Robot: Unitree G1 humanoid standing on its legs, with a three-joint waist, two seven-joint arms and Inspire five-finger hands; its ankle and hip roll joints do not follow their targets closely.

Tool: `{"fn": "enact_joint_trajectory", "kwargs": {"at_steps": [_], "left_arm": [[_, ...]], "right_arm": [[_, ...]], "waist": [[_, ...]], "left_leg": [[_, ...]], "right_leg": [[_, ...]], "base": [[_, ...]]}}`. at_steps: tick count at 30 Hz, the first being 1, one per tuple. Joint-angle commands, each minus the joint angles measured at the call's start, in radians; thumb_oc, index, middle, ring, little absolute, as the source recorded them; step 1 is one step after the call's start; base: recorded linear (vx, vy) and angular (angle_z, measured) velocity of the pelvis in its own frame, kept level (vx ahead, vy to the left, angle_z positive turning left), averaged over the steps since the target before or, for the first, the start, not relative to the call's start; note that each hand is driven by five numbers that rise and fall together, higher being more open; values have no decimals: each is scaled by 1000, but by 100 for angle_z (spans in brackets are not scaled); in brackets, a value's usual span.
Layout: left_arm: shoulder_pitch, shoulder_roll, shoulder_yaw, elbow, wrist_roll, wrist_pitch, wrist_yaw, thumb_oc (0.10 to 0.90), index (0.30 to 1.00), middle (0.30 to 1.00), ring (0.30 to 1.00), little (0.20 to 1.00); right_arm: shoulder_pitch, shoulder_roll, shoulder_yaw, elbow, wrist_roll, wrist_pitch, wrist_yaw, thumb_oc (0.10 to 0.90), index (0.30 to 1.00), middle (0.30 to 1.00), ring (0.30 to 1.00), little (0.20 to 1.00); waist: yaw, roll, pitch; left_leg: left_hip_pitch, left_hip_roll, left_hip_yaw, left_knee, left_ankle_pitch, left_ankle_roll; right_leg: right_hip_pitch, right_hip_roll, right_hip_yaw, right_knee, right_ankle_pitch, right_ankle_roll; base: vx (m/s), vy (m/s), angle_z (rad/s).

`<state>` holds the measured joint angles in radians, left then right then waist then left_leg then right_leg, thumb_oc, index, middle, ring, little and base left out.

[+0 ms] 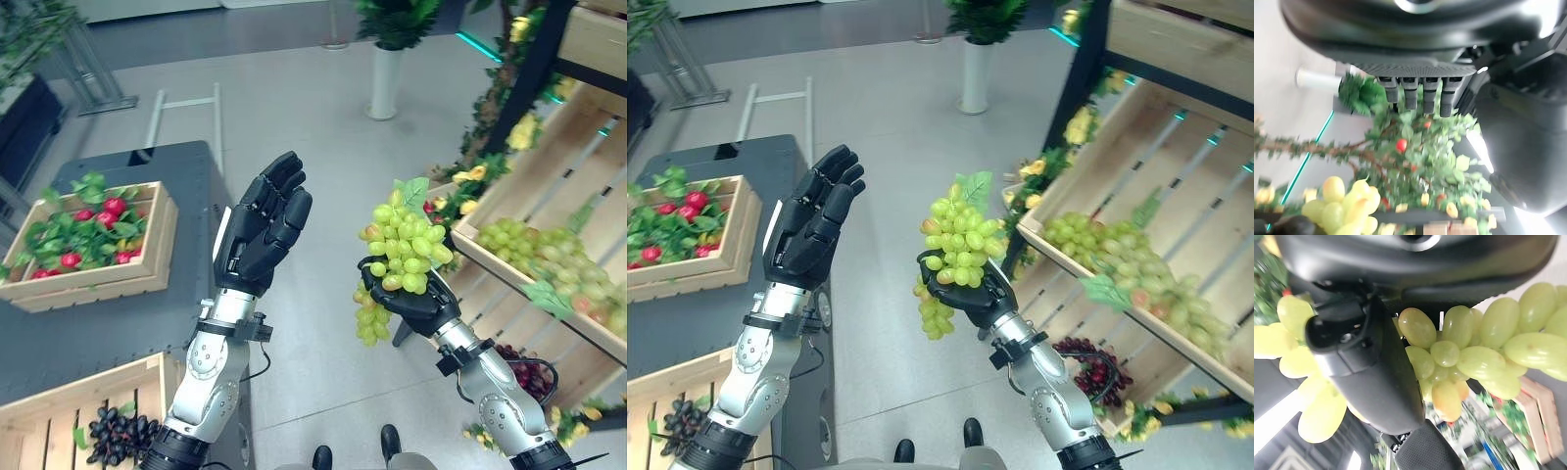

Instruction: Pick up the fruits from the basket on one side to the basket on the other side

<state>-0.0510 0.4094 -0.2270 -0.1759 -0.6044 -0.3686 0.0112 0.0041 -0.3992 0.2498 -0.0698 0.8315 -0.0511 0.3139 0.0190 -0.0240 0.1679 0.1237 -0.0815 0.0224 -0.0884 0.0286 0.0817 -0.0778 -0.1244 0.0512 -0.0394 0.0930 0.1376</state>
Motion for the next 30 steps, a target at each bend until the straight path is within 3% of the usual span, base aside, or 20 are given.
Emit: {"fn": "enact_joint_trajectory", "kwargs": {"at_steps": [1,5,7,10,14,18,24,30], "left_arm": [[-114,19,21,-20,-7,-69,-9,800,900,900,900,900],[-107,25,18,-28,-14,-68,0,800,900,900,900,900],[-100,23,18,-29,-6,-71,-2,800,900,900,900,900],[-91,17,14,-36,18,-83,17,800,900,900,900,900],[-90,14,25,-20,34,-111,69,800,900,900,900,900],[-105,6,42,0,47,-128,103,800,900,900,900,900],[-104,-10,69,1,29,-139,107,800,900,900,900,900],[-110,-13,68,-8,21,-120,83,800,900,900,900,900]], "right_arm": [[-133,-10,-51,-88,64,-82,114,400,300,300,300,300],[-143,-27,-36,-59,70,-76,154,400,300,300,300,300],[-135,-22,-32,-52,69,-74,165,400,300,300,300,300],[-116,-15,-17,-53,42,-44,212,400,300,300,300,300],[-159,-31,10,-43,24,-29,228,400,300,300,300,300],[-220,-64,-7,-45,75,-12,246,400,300,300,300,300],[-230,-108,-80,-146,145,18,304,400,300,300,300,300],[-270,-142,-145,-233,241,1,347,400,300,300,300,300]], "waist": [[-9,8,-55],[9,5,-57],[22,-3,-64],[49,-24,-85],[65,-37,-94],[57,-46,-100],[20,-54,-105],[9,-57,-115]], "left_leg": [[-78,6,-62,4,-28,-18],[-94,12,-36,11,-18,-5],[-105,16,-21,22,-23,-1],[-116,29,-9,42,-38,-12],[-95,56,19,32,-53,-36],[-81,100,40,13,-45,-66],[-66,161,55,6,-21,-99],[-74,188,43,1,-7,-121]], "right_leg": [[-25,-9,-75,152,17,12],[-29,-12,-131,283,-22,-5],[-11,-27,-158,289,-33,-11],[69,-72,-199,137,-31,-11],[105,-111,-206,8,23,17],[120,-80,-184,-36,9,23],[127,-18,-159,-43,-19,-20],[134,-5,-173,-48,-31,-34]], "base": [[-116,62,-86],[-83,0,-54],[-86,-88,-50],[-48,-186,-69],[-32,-247,-40],[-15,-284,-37],[6,-197,-13],[11,-82,-5]]}}
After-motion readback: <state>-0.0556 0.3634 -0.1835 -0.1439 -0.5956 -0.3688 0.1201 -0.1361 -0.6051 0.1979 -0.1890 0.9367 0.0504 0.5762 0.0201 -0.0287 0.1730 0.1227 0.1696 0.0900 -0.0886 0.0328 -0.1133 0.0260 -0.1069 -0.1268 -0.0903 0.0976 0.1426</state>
